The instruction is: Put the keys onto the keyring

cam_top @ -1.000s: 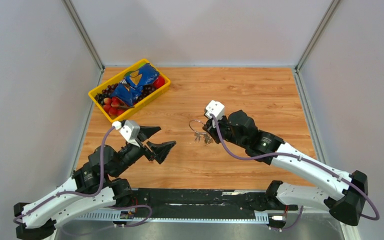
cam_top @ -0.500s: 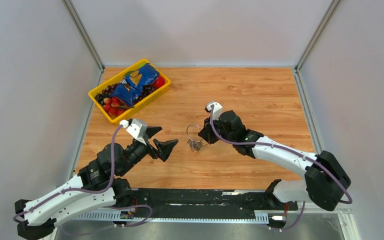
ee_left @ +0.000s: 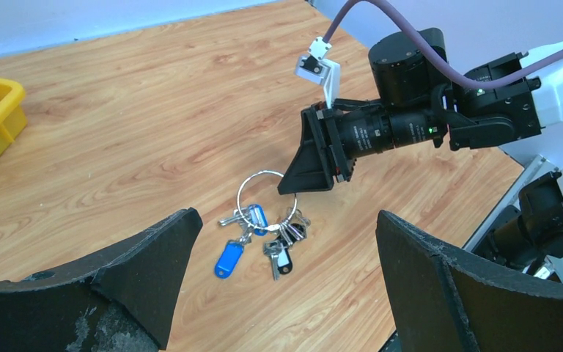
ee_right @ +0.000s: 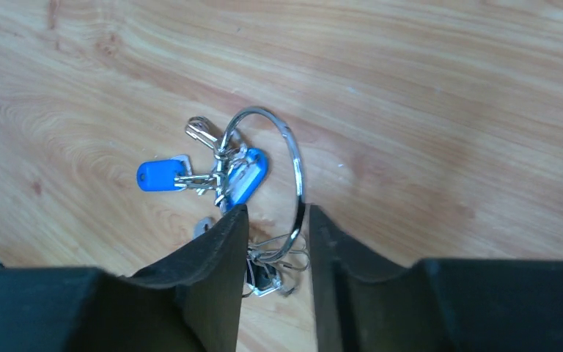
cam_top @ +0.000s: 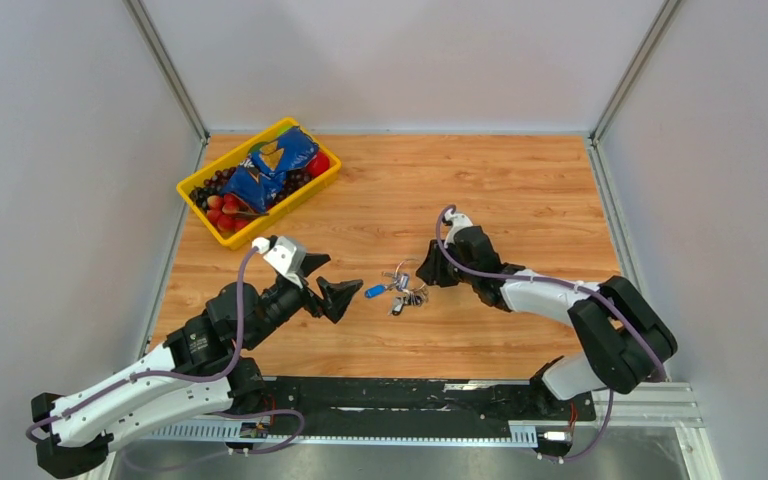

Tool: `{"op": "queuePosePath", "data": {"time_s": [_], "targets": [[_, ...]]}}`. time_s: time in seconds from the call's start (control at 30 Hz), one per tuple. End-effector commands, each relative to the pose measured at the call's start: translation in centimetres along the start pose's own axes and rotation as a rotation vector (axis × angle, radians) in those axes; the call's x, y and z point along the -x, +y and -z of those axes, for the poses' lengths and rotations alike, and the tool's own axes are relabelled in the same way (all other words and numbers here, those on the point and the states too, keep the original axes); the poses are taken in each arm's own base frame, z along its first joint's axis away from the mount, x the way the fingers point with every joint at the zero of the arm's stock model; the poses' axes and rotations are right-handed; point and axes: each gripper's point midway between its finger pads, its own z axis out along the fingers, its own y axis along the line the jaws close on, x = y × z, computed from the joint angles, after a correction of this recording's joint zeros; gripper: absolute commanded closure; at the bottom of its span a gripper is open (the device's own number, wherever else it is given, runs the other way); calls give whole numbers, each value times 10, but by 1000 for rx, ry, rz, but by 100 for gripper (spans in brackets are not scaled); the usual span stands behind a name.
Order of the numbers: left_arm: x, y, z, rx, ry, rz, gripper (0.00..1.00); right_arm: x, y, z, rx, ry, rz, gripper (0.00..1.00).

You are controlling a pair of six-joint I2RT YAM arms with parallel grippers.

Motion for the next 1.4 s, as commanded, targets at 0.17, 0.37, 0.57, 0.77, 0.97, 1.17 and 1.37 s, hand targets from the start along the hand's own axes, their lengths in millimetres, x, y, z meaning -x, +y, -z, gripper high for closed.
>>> {"op": "queuePosePath", "data": {"time_s": [0.17, 0.37, 0.57, 0.77, 0.97, 1.17, 1.37], "targets": [[8, 4, -2, 26, -28, -2, 0, 66, -13, 34, -81, -242, 4, 31], [14, 16, -2, 100, -21, -22, 0, 107, -3, 75, -131, -354, 65, 0], [30, 22, -3, 160, -16, -37, 0, 143, 13, 118, -155, -447, 100, 0], [49, 25, -4, 194, -25, -66, 0, 177, 13, 162, -273, -557, 98, 0], [65, 26, -2, 211, -36, -91, 0, 197, 34, 201, -299, -658, 111, 0], [78, 22, -3, 201, -51, -108, 0, 209, 66, 229, -233, -726, 109, 0], [86, 19, -4, 192, -60, -120, 0, 211, 96, 235, -162, -723, 151, 0]]}}
